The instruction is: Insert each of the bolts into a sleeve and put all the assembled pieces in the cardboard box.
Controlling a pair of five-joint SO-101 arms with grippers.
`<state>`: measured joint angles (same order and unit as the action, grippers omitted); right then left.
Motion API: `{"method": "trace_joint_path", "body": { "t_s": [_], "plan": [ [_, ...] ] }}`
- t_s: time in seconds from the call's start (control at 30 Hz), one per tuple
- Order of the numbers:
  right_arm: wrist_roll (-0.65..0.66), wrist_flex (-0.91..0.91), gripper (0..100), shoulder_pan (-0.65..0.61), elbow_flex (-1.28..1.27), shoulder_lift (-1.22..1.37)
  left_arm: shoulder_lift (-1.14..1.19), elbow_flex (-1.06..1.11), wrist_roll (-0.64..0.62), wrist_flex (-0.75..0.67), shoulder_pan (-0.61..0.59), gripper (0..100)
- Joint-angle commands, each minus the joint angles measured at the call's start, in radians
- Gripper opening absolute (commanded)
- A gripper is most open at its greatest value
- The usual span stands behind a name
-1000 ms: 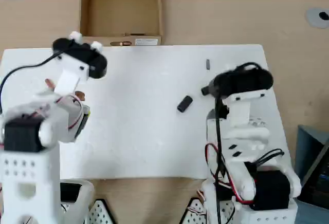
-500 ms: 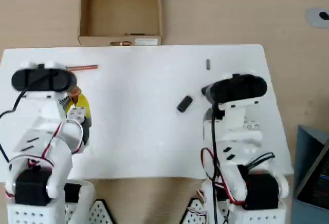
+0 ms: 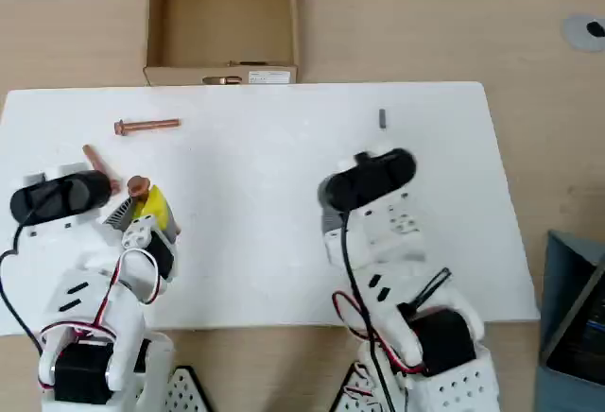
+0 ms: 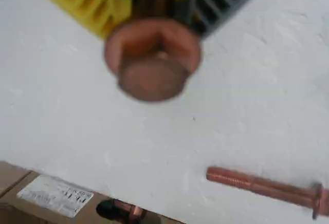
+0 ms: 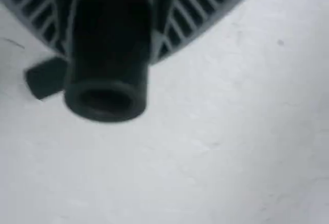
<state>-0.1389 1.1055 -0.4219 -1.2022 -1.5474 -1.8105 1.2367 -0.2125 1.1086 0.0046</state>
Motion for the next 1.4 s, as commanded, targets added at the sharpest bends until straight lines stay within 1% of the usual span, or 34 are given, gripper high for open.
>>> {"method": "trace_joint_path", "body": {
  "t_s": [0.0,0.07,0.23,0.43,0.57,0.7,0.83,1.0,1.07,1.37],
  "plan": [
    [0.006,-0.074,0.9,-0.061,-0.024,-0.012,-0.013,-0.005,-0.072,-0.051,0.012,0],
    [0.008,-0.112,0.9,-0.104,-0.047,-0.012,-0.013,-0.005,-0.089,-0.086,0.015,0],
    [0.064,-0.184,0.9,-0.206,-0.094,-0.012,-0.013,0.0,-0.169,-0.184,0.052,0],
    [0.117,-0.221,0.9,-0.268,-0.097,-0.012,-0.013,-0.006,-0.282,-0.255,0.172,0],
    [0.163,-0.221,0.9,-0.295,-0.096,-0.012,-0.013,-0.006,-0.319,-0.295,0.233,0],
    [0.222,-0.221,0.9,-0.334,-0.09,-0.013,-0.013,-0.006,-0.319,-0.338,0.252,0],
    [0.252,-0.232,0.9,-0.338,-0.093,-0.013,-0.013,-0.008,-0.319,-0.359,0.255,0],
    [0.284,-0.272,0.9,-0.338,-0.099,-0.012,-0.013,-0.04,-0.319,-0.351,0.344,0],
    [0.284,-0.272,0.9,-0.338,-0.097,-0.012,-0.012,-0.044,-0.316,-0.351,0.362,0],
    [0.311,-0.276,0.9,-0.338,-0.091,-0.012,-0.01,-0.032,-0.318,-0.353,0.37,0]
  ]
}}
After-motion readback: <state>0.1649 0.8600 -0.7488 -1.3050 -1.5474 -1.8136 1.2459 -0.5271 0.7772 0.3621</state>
